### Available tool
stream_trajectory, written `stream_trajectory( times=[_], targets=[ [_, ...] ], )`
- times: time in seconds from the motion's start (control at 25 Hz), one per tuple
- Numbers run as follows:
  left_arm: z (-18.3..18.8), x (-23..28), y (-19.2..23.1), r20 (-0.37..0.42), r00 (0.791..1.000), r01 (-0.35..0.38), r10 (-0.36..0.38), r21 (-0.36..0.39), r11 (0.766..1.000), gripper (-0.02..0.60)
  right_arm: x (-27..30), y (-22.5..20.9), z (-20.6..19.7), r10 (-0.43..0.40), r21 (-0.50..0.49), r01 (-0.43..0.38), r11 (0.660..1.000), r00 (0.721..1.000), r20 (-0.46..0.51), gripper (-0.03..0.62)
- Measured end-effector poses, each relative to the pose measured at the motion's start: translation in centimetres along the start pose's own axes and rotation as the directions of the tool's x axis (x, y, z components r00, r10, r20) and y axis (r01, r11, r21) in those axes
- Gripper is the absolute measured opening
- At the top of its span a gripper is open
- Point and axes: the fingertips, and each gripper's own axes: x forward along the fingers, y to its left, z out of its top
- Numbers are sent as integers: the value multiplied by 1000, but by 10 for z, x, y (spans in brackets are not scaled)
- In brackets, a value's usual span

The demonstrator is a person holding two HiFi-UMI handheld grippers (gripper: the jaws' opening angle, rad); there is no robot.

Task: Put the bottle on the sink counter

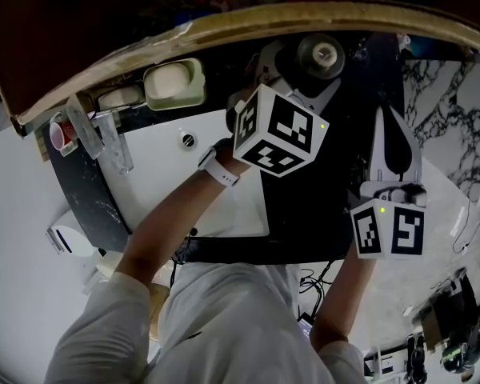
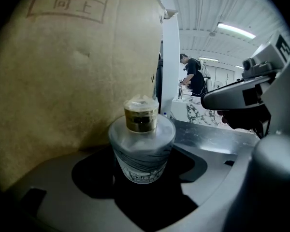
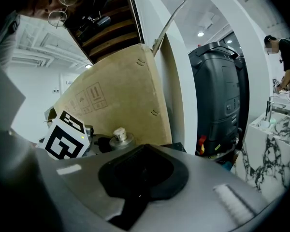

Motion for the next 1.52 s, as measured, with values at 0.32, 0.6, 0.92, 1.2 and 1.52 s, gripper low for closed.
stream_trajectory(
  times=[0.32, 0.6, 0.92, 1.2, 1.52],
  targets=[
    [-4, -16, -3, -18, 1000, 17, -17, -8, 1000, 334, -7, 4, 11, 5, -8, -5, 1000, 1000, 14, 11],
    [-4, -52, -2, -11, 1000, -25, 24, -49, 998, 312, -28, 15, 26, 10, -6, -9, 1000, 999, 43, 11],
    [-1, -98, -4, 25, 995, -97, 99, -68, 993, 137, -58, 31, 38, 17, -43, -15, 999, 998, 61, 11],
    [2, -134, -21, 39, 995, -93, 97, -98, 991, 19, -93, 43, 47, 16, -86, -11, 996, 998, 67, 11],
    [6, -181, -44, 41, 994, -90, 97, -145, 985, 8, -138, 56, 57, 1, -90, 8, 996, 995, 98, 11]
  ],
)
